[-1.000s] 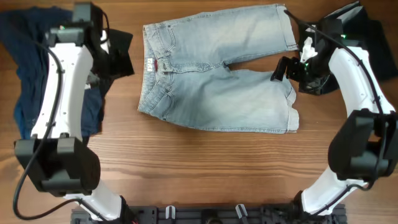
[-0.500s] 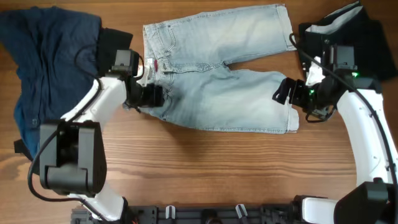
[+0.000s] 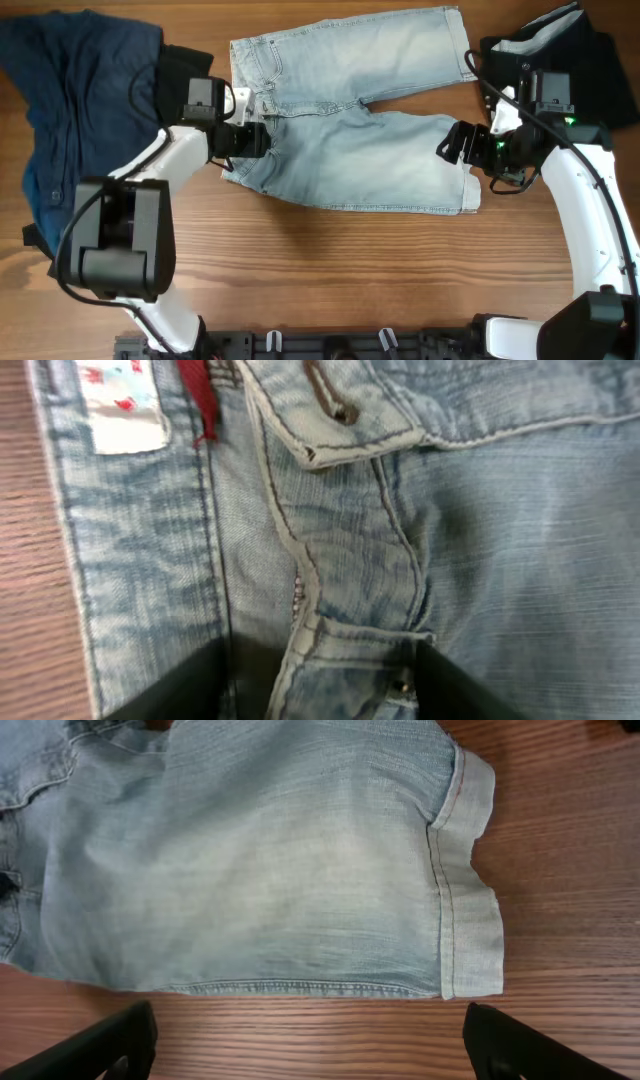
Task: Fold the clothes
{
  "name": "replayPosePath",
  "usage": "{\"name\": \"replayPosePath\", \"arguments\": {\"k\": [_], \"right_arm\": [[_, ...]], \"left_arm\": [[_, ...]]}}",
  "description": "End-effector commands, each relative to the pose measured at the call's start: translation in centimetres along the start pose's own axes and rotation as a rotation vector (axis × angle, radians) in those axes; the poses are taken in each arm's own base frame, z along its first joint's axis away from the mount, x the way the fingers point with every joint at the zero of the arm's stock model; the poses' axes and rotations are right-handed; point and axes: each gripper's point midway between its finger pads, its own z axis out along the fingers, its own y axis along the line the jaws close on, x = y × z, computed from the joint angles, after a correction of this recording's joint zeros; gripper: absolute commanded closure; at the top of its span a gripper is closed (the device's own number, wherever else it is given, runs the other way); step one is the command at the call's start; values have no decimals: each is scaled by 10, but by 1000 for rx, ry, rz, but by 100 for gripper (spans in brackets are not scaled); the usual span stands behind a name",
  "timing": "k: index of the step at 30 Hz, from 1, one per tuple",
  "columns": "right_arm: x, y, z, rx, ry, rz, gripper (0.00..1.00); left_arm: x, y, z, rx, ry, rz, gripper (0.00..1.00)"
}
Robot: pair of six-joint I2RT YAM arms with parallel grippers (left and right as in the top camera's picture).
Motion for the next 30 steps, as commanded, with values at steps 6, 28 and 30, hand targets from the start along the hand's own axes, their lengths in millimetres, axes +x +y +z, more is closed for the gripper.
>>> {"name": "replayPosePath", "arguments": {"k": [6,28,30], "right_arm": [[-3,5,0,-23,-12,-26,1],[73,-28,56,30,203,132,3],[81,-30,69,14,200,148,7]], "left_arm": [[-16,-9,-3,52,-60,-3,96],[104,69,-101,-523,310,-554,0],[113,69,-102,-529,339,-558,0]]}}
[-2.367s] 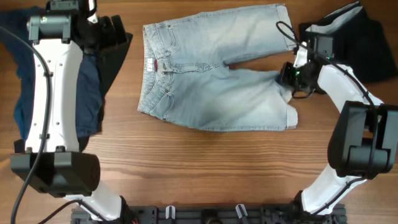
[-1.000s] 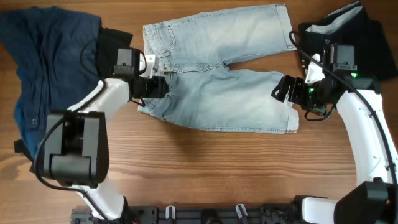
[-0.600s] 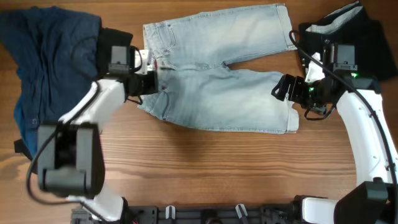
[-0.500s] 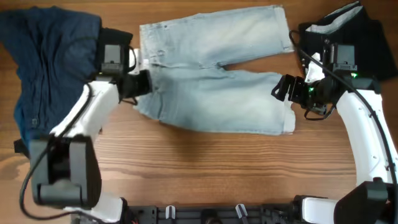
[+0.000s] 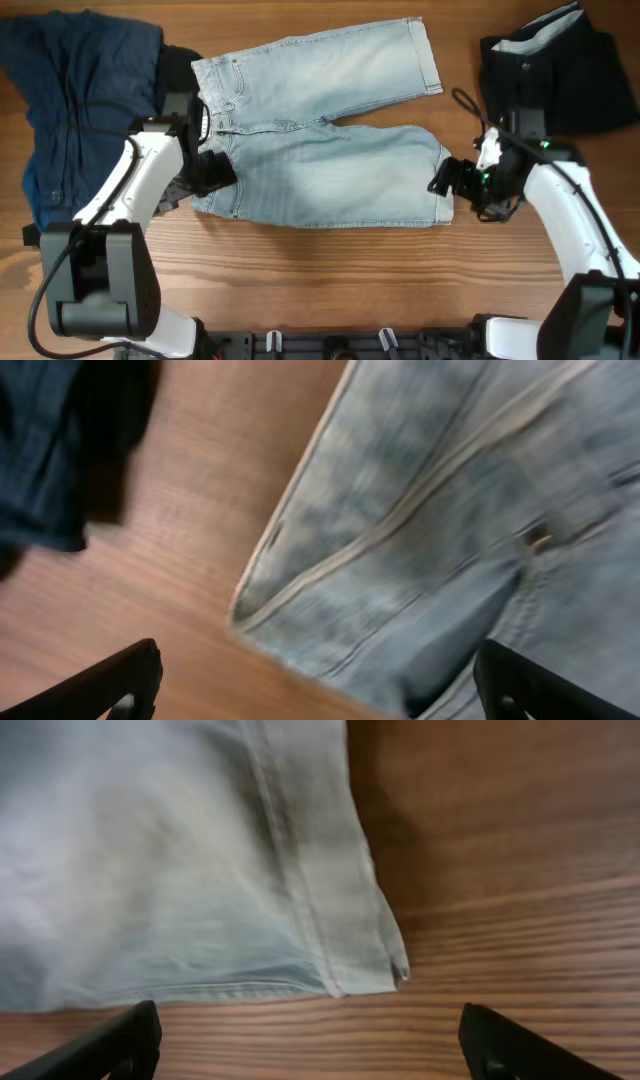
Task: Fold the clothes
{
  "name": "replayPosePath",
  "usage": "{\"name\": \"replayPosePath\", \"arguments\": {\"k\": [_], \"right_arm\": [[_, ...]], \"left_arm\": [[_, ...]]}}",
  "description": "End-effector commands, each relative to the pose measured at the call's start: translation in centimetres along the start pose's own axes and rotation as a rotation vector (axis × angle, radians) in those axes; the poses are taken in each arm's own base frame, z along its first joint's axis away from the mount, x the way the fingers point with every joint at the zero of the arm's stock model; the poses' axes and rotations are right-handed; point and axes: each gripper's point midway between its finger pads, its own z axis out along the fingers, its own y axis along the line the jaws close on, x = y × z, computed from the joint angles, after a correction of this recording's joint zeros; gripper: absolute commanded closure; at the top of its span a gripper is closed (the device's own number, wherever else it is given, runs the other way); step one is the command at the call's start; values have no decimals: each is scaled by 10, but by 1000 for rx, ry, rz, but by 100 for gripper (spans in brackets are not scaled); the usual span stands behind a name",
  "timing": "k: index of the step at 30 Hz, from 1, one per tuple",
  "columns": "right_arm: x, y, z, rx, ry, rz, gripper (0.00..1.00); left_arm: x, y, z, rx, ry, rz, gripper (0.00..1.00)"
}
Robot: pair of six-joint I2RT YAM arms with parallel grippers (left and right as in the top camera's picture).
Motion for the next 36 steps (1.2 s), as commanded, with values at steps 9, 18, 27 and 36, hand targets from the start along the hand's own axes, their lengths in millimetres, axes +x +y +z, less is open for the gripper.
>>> {"name": "replayPosePath", "arguments": {"k": [9,18,27,36], "right_arm": [[21,-26,62,-4,-43,244,17],[34,-3,73,-22,-22,225,42],[41,0,72,60,-24,246,96],[7,-8,-43,4,-203,243,96]], "left_arm": [[37,-7,64,106,47,-141,12],[28,-17,67,164,5,-140,46],[30,-17,69,177,-6,-140,96],[30,-11,-35,313,-214,-137,96]]}}
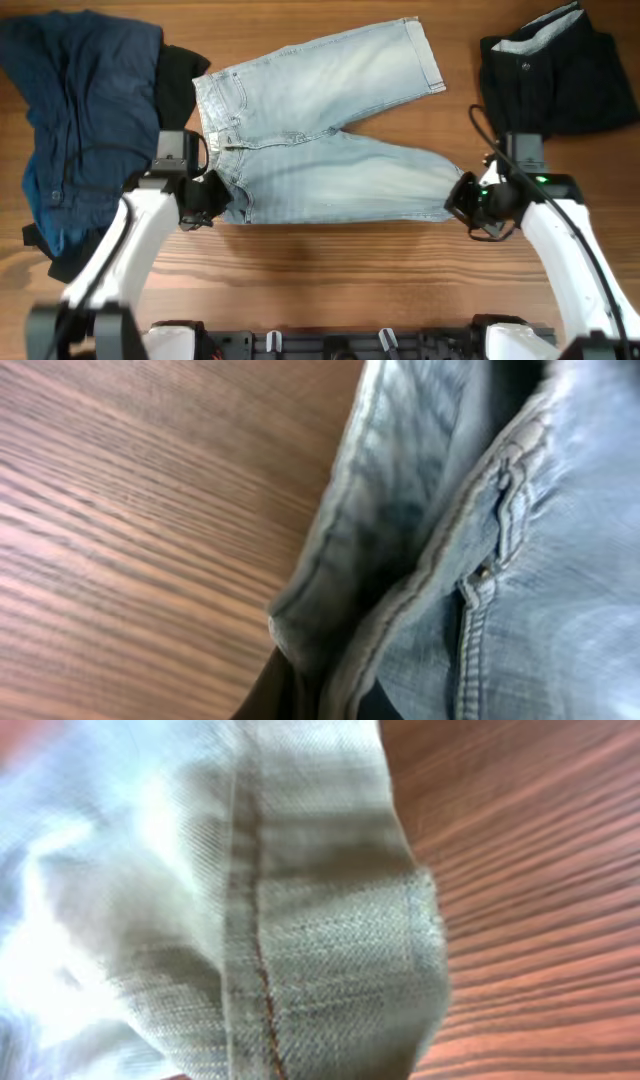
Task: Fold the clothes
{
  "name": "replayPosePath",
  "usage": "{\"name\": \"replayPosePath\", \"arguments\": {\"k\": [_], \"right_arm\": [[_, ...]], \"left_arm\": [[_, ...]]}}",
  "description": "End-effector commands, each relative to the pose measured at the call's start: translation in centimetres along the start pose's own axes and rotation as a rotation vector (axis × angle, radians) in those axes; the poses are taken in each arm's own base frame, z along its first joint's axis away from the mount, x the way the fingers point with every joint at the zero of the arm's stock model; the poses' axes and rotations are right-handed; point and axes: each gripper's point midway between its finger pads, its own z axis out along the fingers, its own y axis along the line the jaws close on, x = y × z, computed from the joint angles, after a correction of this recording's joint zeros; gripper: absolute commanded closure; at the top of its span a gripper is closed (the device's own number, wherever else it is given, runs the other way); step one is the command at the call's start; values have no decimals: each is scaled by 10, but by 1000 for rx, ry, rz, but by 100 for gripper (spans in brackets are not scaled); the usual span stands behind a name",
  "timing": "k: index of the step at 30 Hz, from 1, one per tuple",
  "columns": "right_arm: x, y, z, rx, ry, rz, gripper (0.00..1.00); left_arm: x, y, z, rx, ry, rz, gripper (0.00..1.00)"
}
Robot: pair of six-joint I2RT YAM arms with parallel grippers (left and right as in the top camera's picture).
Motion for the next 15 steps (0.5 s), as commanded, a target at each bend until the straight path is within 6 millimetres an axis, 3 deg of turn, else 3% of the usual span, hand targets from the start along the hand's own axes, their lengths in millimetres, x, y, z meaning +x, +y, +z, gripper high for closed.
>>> {"name": "replayPosePath", "arguments": {"k": [1,4,7,9,12,13,15], "right_arm": [[-15,-4,-37,2,-103,-32,96],[6,-10,-54,5,-92,-41,96],[22,-16,-65,9,-88,-62,96],[19,-12,-72,-16,-134,-75,96],[-18,12,-79,-97,-282,-115,96],[-38,23,-79,-130,-342,-132,96],[-74,45,-67,-186,-400,-173,96]], "left_arm": [[-6,-1,-44,46,-128,2,96],[9,4,-76,79,-175,8,96],[27,15,-87,65,-152,-13,96],[32,18,-89,59,-145,-14,96],[18,17,-89,47,-200,-15,96],[7,16,-87,38,-234,-16,96],[-15,12,-76,16,-275,-23,96]]}}
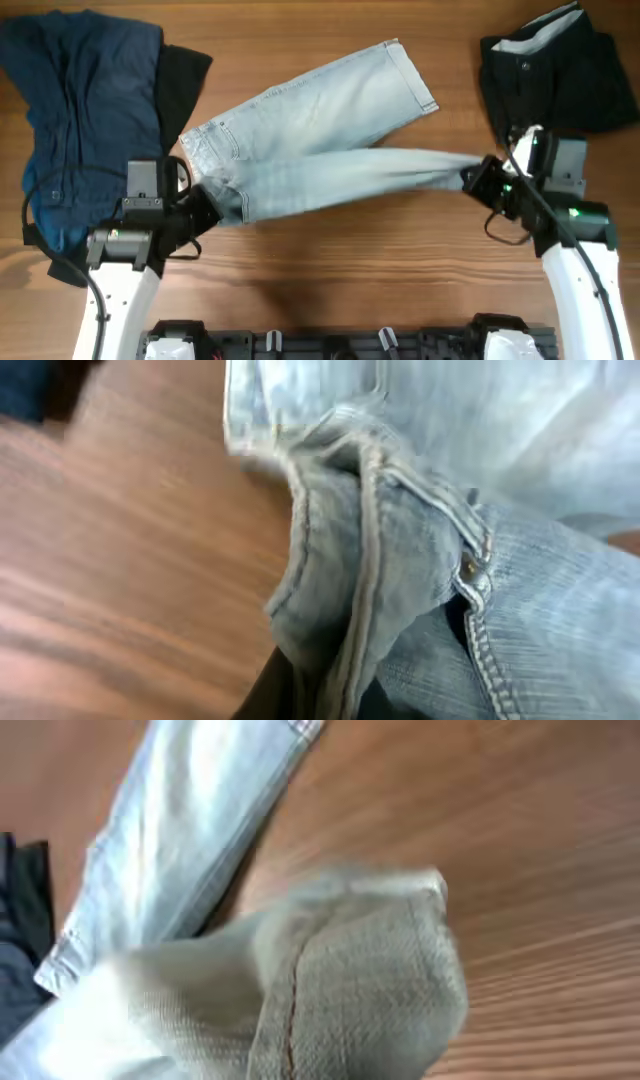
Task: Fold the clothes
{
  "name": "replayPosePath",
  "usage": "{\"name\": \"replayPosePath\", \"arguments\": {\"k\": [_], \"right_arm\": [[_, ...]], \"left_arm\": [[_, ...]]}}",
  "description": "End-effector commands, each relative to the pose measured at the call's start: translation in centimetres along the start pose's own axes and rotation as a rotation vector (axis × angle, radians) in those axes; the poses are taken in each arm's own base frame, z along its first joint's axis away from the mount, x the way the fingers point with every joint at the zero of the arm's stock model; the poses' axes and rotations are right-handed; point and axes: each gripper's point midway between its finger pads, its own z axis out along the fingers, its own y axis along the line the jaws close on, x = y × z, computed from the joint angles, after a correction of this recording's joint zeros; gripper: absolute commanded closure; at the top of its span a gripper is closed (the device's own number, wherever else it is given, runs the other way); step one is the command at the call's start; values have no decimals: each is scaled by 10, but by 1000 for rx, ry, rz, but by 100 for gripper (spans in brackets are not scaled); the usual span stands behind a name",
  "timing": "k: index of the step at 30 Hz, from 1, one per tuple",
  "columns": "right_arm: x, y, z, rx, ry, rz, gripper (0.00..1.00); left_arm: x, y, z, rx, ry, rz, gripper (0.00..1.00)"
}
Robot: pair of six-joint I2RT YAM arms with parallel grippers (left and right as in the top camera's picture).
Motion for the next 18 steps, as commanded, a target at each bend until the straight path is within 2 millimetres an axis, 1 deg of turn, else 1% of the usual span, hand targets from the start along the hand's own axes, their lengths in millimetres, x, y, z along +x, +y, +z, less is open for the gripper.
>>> {"name": "replayPosePath", "arguments": {"k": [1,2,3,5,7,9,11,14,17,18], "right_arm": [[-37,1,29,-11,-62,-38,96],[-40,2,36,-19,-59,-40,95],[-44,5,56,-38,-49,-51,96],[-47,11,88,-56,-40,-79,95],[-50,20,106,-82,-51,-110,96],[-58,35,120,-122,-95,-150,96],[-70,45,126,-134,-157,-158,96],[-84,66,130,-165,-256,-204,95],[-89,87,139,-199,-325,-246,96],[-90,91,143,-200,-340,-253,96]], "left_arm": [[-38,17,26,-143,-107,-26,96],[-42,17,31,-148,-110,-26,96],[-48,15,43,-149,-112,-26,96],[-61,10,66,-141,-123,-25,96],[-70,6,81,-130,-138,-25,96],[-80,2,89,-117,-169,-24,96],[-91,-1,90,-111,-217,-24,96],[-110,-7,86,-97,-302,-26,96],[-126,-13,81,-79,-375,-28,96],[-130,-14,79,-73,-394,-29,96]]}}
